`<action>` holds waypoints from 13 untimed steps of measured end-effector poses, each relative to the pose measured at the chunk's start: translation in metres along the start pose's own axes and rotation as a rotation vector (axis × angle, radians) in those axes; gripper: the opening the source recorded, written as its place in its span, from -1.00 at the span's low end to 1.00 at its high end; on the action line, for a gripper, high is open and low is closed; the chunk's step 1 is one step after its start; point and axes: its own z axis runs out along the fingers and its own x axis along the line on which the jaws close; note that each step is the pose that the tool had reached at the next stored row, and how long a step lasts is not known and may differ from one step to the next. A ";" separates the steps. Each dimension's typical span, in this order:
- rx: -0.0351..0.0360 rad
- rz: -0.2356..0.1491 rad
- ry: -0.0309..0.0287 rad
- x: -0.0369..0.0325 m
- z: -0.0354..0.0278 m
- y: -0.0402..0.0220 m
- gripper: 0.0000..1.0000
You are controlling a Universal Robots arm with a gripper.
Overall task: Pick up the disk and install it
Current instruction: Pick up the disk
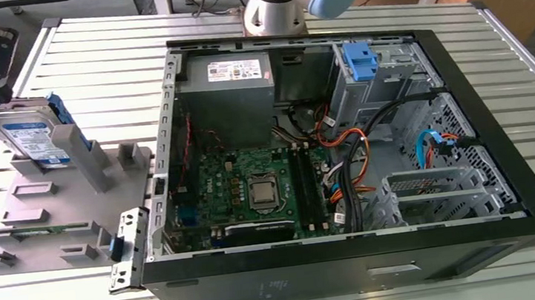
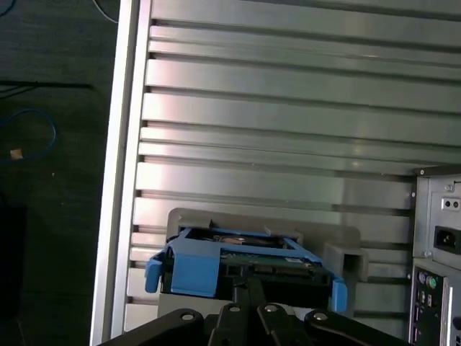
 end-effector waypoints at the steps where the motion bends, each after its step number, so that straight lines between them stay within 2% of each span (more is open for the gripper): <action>1: -0.0006 -0.018 0.0008 0.0000 0.0000 0.0000 -0.79; 13: -0.0076 -0.236 0.0105 0.0000 0.0006 0.0000 -0.79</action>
